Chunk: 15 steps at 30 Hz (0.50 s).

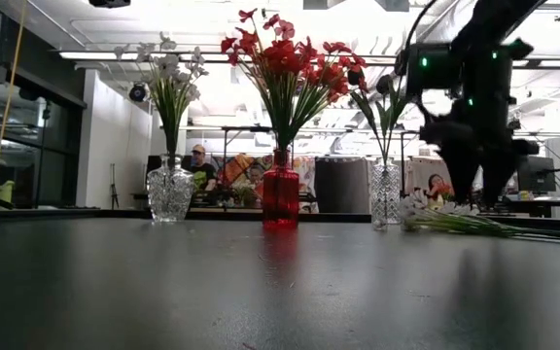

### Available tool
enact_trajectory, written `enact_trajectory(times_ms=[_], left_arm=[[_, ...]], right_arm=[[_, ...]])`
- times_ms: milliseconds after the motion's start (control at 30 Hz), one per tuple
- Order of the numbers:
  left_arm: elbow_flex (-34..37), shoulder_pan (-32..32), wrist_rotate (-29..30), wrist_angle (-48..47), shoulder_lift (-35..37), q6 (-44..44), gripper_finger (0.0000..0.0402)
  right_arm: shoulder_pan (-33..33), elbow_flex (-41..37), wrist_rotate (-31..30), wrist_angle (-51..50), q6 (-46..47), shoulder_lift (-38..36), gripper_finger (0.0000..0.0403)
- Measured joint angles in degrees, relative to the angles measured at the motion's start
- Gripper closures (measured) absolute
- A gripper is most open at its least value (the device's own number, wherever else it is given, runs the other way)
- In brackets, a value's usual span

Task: Sort flowers into vase by color
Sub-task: Put the white flowers into the left transparent flower vase

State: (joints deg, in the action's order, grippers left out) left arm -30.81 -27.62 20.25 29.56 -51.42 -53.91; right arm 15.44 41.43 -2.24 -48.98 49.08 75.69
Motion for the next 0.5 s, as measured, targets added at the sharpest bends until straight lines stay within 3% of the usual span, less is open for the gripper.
enact_trajectory(times_ms=[233, 500], left_arm=[[0.00, 0.00, -0.07, -0.31, 0.00, 0.57, 0.0161], [0.00, 0.02, -0.07, -1.03, 0.00, 0.61, 0.0161]], right_arm=[[-2.33, 1.60, 4.46, -0.96, 2.06, -1.06, 0.0139], [-7.13, -0.12, 0.37, -1.32, 7.61, 1.83, 0.0139]])
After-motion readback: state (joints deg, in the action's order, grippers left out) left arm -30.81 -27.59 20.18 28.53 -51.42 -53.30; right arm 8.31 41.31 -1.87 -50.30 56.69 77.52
